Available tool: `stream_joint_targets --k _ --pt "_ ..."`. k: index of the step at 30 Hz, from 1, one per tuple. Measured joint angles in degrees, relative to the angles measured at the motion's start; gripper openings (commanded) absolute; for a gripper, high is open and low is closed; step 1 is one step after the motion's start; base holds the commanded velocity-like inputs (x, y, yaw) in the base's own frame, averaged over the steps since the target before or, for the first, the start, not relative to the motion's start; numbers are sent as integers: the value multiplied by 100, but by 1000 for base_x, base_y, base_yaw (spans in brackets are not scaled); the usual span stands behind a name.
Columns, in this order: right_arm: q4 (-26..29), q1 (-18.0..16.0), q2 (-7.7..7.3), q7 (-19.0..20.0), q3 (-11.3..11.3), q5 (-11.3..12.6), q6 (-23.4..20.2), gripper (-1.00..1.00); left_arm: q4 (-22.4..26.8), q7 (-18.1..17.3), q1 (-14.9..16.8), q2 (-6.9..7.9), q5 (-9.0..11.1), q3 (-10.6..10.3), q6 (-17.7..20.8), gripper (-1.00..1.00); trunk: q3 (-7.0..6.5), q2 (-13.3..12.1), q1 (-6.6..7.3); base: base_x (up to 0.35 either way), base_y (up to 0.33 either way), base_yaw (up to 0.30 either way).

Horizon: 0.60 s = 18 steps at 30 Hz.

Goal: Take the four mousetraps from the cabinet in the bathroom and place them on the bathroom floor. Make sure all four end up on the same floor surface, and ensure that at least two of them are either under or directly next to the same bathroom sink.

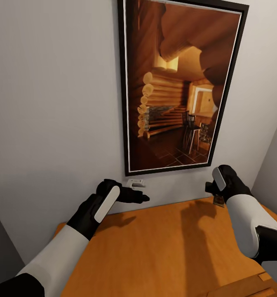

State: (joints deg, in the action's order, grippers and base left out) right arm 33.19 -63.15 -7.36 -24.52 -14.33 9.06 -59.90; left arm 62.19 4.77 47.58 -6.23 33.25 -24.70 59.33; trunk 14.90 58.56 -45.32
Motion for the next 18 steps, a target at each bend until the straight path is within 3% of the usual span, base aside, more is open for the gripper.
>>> stream_joint_targets --k 18 --pt "85 0 4 17 -1 25 0 -100 -4 31 0 42 -4 6 0 100 0 0 0 0 0 0"
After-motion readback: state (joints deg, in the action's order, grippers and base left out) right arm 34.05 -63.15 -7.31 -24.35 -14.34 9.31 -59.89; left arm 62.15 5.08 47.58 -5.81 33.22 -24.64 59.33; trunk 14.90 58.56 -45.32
